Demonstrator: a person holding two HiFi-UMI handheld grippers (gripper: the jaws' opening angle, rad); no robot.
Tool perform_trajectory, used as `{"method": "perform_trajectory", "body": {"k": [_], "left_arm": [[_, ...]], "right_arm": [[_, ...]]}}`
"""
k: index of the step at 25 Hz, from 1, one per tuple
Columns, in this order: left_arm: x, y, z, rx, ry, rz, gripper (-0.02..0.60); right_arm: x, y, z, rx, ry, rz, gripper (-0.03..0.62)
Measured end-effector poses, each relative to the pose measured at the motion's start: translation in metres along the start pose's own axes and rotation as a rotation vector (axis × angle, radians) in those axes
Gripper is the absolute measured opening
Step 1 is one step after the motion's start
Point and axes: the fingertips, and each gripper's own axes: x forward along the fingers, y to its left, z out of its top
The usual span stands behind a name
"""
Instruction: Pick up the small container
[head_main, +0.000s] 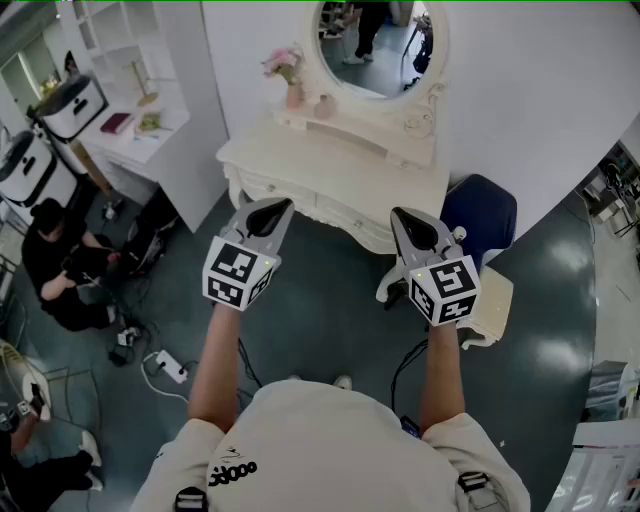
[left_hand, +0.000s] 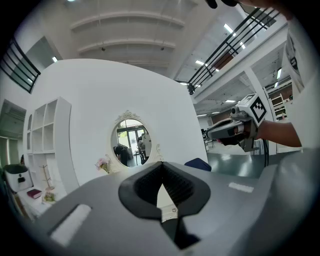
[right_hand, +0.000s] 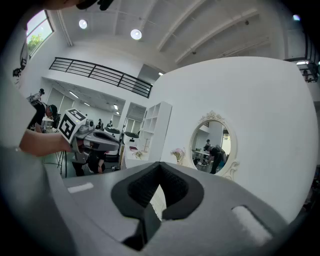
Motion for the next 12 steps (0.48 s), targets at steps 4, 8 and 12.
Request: {"method": "perform_trajectory", "body": {"k": [4,8,12], "left_arm": [[0.001,0.007,-0.005,-0.004,0.004,-0.010,0.018],[-0.001,0.019,-0.013,-0.006,0.007,-0.020,0.018],[-0.007,0.032,-0.027,-0.006,0.020,-0.038,0.018]], "right_arm": [[0.007,0.002,0.003,0.018,-0.015,-0.005,0.002],[0.016,0.005,0.002,0.034,-0.019,-0.020,0.002],[0.026,0.015,-0.002,0.042,-0.006,-0.040,0.002]]}}
